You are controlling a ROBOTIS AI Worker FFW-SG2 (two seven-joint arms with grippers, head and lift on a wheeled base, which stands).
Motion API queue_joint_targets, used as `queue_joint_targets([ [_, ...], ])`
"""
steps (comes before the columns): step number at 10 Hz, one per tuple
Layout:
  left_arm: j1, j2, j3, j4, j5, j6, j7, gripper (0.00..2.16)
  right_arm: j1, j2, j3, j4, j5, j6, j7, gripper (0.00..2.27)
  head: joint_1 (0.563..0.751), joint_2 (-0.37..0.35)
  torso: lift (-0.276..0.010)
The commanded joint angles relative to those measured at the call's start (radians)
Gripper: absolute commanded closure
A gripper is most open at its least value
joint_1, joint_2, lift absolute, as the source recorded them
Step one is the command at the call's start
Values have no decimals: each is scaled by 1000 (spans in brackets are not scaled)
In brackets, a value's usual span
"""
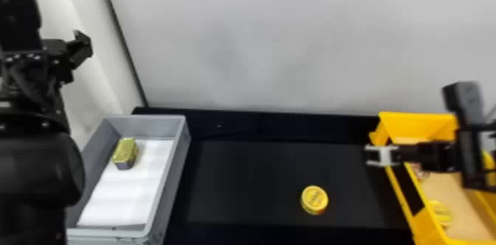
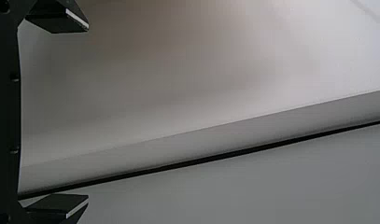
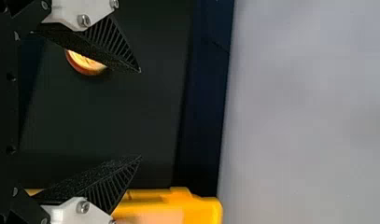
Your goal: Pick up the round yellow can and place it in the yellow rectangular box
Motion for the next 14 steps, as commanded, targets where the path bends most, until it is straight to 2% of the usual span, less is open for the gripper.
queue_joint_targets([
  [1,-1,-3,0,4,0,0,0,-2,20,32,96,83,0,-42,36,99,694,14,-61],
  [3,-1,-3,2,7,0,0,0,-2,34,54,125,117,0,-56,46,98,694,14,-61],
  [6,-3,-3,2,22,6,-7,0,-2,31,64,174,180,0,-88,56,105,694,14,-61],
  [9,-3,-3,17,50,31,-20,-3,-2,9,86,185,258,6,-146,61,111,694,14,-61],
  [13,-7,-3,19,65,38,-21,-17,-2,-37,87,197,364,74,-249,64,114,694,14,-61],
  [14,-9,-3,15,65,38,-21,-17,-2,-45,84,209,405,100,-275,89,114,694,14,-61],
])
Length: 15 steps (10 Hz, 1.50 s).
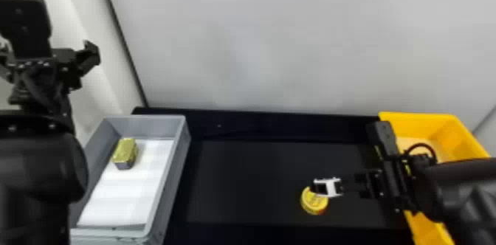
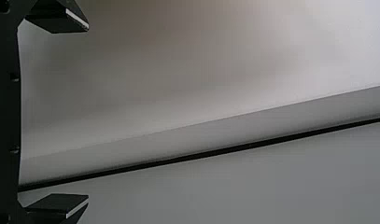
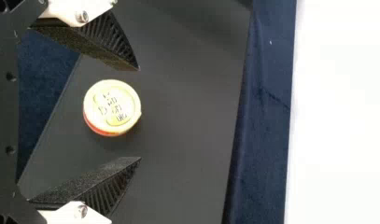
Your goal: Pick up the round yellow can and place it in the yellow rectangular box
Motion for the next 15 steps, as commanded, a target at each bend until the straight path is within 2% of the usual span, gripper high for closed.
queue_joint_targets([
  [1,-2,-3,-7,-1,-1,0,0,-2,-9,-2,29,69,57,-43,36,114,694,14,-61],
  [5,0,-3,-5,1,-1,-4,0,-2,-32,13,110,103,104,-40,78,116,694,14,-61],
  [6,0,-3,-5,1,-1,-4,0,-2,-43,24,134,104,210,-38,150,114,694,14,-61],
  [8,0,-3,-5,3,-1,-4,0,-2,-49,78,128,109,549,-67,375,116,694,14,-61],
  [9,1,-3,-5,3,-1,-6,0,-2,-49,98,108,118,620,-84,431,116,694,14,-61],
  [15,1,-3,-7,1,-3,-7,0,-2,-43,116,95,186,620,-135,452,116,694,14,-61],
])
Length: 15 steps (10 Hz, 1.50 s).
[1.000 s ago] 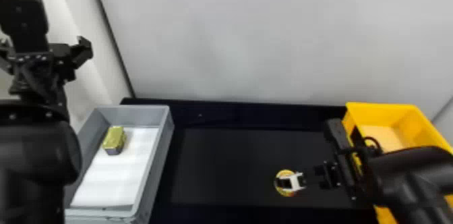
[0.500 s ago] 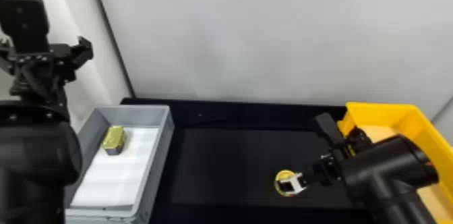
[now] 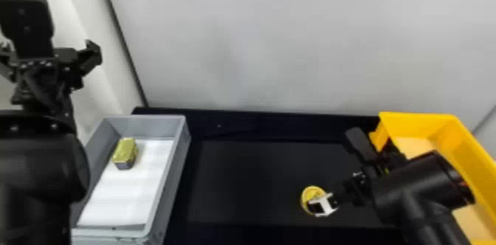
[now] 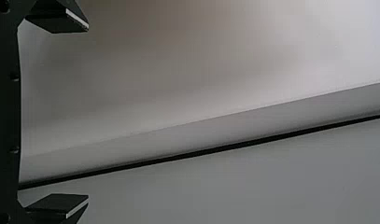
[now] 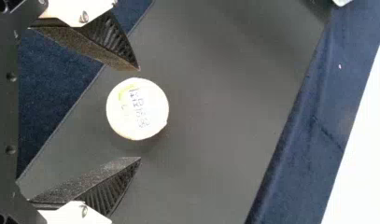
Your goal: Pick up the round yellow can and place it in the yellow rectangular box
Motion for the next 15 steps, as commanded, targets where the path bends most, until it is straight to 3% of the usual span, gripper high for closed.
queue_joint_targets([
  [1,0,-3,-1,-1,0,0,0,-2,0,8,-1,27,-16,-18,-3,116,694,14,-61],
  [6,0,-3,-3,-1,0,-5,0,-2,1,13,-30,95,-107,-131,-40,117,694,14,-61],
  [12,1,-3,-1,-4,0,-5,0,-2,29,6,-37,100,-108,-225,-77,144,694,14,-61],
  [13,1,-3,0,-2,0,-6,0,-2,29,6,-38,100,-108,-225,-74,213,694,14,-61],
  [15,1,-3,0,-2,0,-6,0,-2,29,8,-40,92,-108,-220,-75,558,694,14,-61],
])
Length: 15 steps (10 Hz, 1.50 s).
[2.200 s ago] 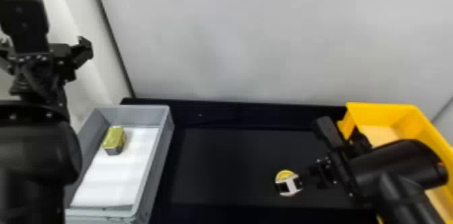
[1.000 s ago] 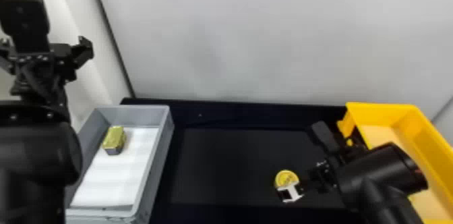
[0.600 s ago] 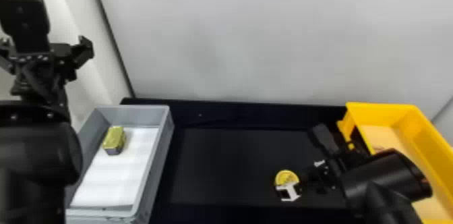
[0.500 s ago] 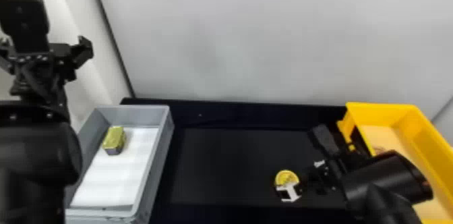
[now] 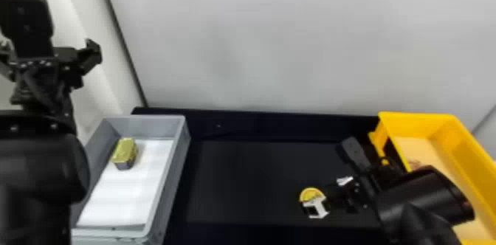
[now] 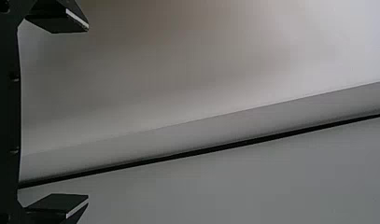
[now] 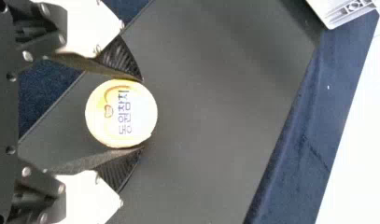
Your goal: Pick up the round yellow can and place it in the yellow rectangular box
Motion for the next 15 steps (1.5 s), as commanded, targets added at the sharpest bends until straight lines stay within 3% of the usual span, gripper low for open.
queue_joint_targets([
  [1,1,-3,2,1,0,0,0,-2,0,1,-5,-6,0,5,-1,639,694,14,-61],
  [3,1,-3,4,1,0,0,0,-2,1,4,-6,-12,0,11,4,837,694,14,-61],
  [5,1,-3,4,1,0,2,0,-2,1,8,-14,-24,-11,21,7,845,694,14,-61],
  [10,-2,-3,7,11,0,6,0,-2,-12,-1,-40,-349,1,171,-29,845,694,14,-61],
  [15,-3,-3,7,18,0,5,0,-2,-19,-7,-152,-578,190,242,-27,845,694,14,-61],
])
